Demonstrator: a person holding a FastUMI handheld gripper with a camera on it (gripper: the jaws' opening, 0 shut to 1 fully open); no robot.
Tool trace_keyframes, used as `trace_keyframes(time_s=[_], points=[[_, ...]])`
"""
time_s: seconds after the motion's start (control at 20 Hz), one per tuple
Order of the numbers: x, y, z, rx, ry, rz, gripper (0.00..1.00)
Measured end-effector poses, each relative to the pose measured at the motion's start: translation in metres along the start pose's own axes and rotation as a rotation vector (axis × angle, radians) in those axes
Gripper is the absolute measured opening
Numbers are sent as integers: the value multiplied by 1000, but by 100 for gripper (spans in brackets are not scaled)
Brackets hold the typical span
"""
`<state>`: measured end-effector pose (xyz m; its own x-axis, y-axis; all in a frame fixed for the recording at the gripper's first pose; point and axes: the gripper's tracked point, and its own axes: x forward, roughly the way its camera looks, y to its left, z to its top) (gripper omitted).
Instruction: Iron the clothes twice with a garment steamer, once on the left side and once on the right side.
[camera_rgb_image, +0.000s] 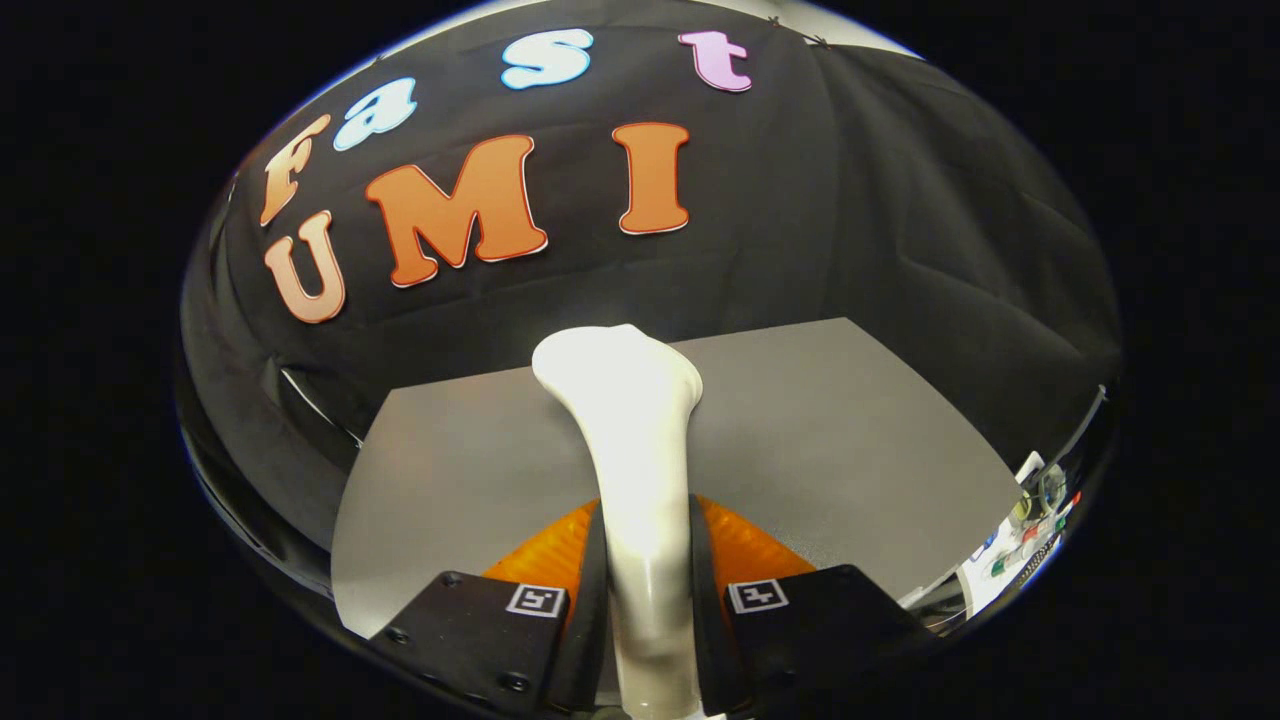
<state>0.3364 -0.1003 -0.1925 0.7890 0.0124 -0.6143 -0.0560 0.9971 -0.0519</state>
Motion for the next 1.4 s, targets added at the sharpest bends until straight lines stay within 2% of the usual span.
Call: trace_keyframes(time_s=[0.2,0.55,0.75,0.9,1.1,1.4], points=[[-30,7,16,34,-78,52,45],[-98,10,23,37,-195,91,45],[-136,30,24,33,-236,158,45],[-160,47,24,4,-264,188,45],[-190,90,23,23,-286,271,45],[-225,153,20,-42,-340,270,45]])
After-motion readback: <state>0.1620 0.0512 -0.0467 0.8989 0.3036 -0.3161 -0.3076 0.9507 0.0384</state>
